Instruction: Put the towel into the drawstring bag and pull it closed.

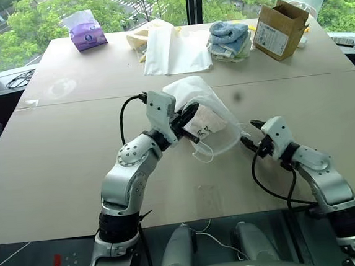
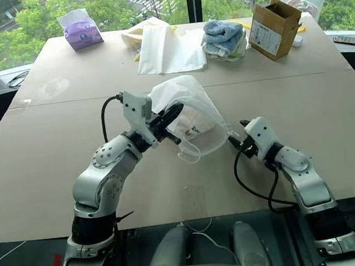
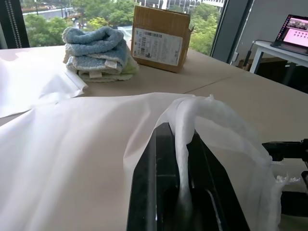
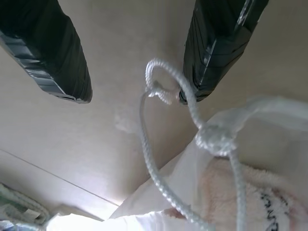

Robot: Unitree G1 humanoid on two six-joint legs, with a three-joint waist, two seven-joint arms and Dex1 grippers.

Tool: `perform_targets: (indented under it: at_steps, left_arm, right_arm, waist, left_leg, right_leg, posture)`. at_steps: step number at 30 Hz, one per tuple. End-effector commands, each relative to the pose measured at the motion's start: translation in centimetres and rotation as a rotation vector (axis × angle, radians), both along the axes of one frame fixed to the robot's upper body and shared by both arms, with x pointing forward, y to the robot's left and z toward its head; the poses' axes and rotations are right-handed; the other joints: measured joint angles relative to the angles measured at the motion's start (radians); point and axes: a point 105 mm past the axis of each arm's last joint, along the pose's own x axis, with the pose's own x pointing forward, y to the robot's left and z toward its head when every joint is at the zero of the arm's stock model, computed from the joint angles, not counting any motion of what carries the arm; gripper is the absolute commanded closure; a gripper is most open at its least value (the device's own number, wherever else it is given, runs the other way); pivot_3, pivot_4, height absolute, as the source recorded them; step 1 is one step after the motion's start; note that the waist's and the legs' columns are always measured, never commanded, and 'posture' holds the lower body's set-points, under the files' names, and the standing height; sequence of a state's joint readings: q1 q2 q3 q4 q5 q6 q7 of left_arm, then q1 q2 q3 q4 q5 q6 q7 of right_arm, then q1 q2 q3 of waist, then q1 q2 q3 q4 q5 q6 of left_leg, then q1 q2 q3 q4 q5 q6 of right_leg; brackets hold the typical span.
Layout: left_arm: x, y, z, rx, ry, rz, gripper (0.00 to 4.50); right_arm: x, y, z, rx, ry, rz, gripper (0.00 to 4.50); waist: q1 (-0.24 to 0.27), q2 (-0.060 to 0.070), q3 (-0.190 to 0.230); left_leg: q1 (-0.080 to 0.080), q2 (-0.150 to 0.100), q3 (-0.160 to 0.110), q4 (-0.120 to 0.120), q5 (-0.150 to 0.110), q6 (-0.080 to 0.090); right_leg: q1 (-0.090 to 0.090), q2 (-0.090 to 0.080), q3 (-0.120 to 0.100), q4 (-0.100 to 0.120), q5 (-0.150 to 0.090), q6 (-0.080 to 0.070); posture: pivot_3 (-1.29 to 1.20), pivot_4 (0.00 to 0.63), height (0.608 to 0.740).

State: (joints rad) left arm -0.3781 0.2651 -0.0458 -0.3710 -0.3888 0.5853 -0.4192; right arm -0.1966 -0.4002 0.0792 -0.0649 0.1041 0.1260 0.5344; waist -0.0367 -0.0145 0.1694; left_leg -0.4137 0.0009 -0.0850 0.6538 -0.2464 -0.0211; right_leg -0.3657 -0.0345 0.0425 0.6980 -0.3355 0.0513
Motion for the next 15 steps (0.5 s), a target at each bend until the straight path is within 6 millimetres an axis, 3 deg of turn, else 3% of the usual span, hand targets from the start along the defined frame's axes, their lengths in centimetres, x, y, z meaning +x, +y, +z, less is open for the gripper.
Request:
perform_targets:
  at_steps: [1,3,6,8,15]
  left_arm:
    - [-0.4,0.0,1.0,-0.007,-0.048,-0.013,4.5]
    - [-0.4,0.0,1.0,-0.006,-0.047,-0.013,4.5]
    - [-0.3,0.1,0.9,-0.003,-0.045,-0.011,4.5]
    - [-0.3,0.2,0.9,0.0,-0.045,-0.012,4.5]
    - [0.1,0.3,1.2,0.006,-0.051,-0.025,4.5]
  right_arm:
    - [0.5,-0.4,2.0,0.024,-0.117,-0.039,1.76]
    - [0.5,-0.4,2.2,0.033,-0.138,-0.04,2.23]
    - [0.2,0.1,2.6,0.067,-0.154,-0.023,3.74]
    - [-0.1,0.4,2.4,0.06,-0.157,-0.003,4.46]
    - [-0.3,0.2,2.6,0.056,-0.202,-0.039,4.46]
  waist:
    - [0.0,0.0,0.0]
    - [0.0,0.0,0.0]
    - [0.0,0.0,0.0]
    - [-0.001,0.0,0.0]
    - [-0.001,0.0,0.0]
  left_leg:
    - [0.0,0.0,0.0,0.0,0.0,0.0]
    - [0.0,0.0,0.0,0.0,0.0,0.0]
    - [0.0,0.0,0.0,0.0,0.0,0.0]
    - [0.0,0.0,0.0,0.0,0.0,0.0]
    - [0.0,0.0,0.0,0.0,0.0,0.0]
  right_leg:
    - [0.0,0.0,0.0,0.0,0.0,0.0]
    - [0.0,0.0,0.0,0.0,0.0,0.0]
    - [0.0,0.0,0.0,0.0,0.0,0.0]
    - [0.0,0.0,0.0,0.0,0.0,0.0]
    - [0.0,0.0,0.0,0.0,0.0,0.0]
  posture:
    - [0.0,0.15,0.74]
    - [0.0,0.15,0.74]
    - [0.0,0.15,0.74]
    - [0.0,0.15,0.74]
    - [0.0,0.15,0.74]
